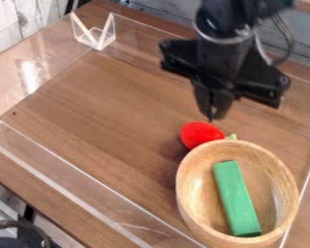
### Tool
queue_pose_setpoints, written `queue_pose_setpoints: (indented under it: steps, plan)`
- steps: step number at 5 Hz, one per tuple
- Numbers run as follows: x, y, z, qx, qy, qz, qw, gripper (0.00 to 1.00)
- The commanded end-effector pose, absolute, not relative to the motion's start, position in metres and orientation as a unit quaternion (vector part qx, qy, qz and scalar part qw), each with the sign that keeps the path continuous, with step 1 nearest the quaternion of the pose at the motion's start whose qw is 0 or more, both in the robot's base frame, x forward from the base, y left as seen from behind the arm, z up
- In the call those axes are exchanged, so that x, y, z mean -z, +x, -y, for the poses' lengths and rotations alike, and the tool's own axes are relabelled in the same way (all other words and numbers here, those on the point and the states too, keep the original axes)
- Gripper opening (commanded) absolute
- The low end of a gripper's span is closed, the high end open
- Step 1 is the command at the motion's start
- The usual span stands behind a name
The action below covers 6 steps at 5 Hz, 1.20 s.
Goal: Put the green block in the brown bowl
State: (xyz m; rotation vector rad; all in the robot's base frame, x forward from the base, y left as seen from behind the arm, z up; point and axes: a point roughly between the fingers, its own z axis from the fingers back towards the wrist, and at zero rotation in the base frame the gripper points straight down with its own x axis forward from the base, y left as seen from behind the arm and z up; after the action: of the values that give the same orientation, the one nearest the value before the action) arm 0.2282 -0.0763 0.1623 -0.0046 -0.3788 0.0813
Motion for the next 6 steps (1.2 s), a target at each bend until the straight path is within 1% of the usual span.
queue_pose_setpoints:
  steps: [1, 2, 3, 4, 5, 6]
  plan:
    - [-0.178, 0.232, 0.082, -0.024, -0.016, 0.218, 0.976, 0.00]
    - [-0.181, 0.225, 0.086, 0.015, -0.026, 0.224, 0.974, 0.00]
    - [-0.174, 0.217, 0.085, 0.055, -0.041, 0.228, 0.971, 0.00]
    - [-0.177, 0.226, 0.091, 0.039, -0.036, 0.237, 0.970, 0.00]
    - [-0.183, 0.231, 0.098, 0.021, -0.026, 0.243, 0.969, 0.00]
    - [-0.184, 0.238, 0.117, 0.027, -0.034, 0.250, 0.967, 0.00]
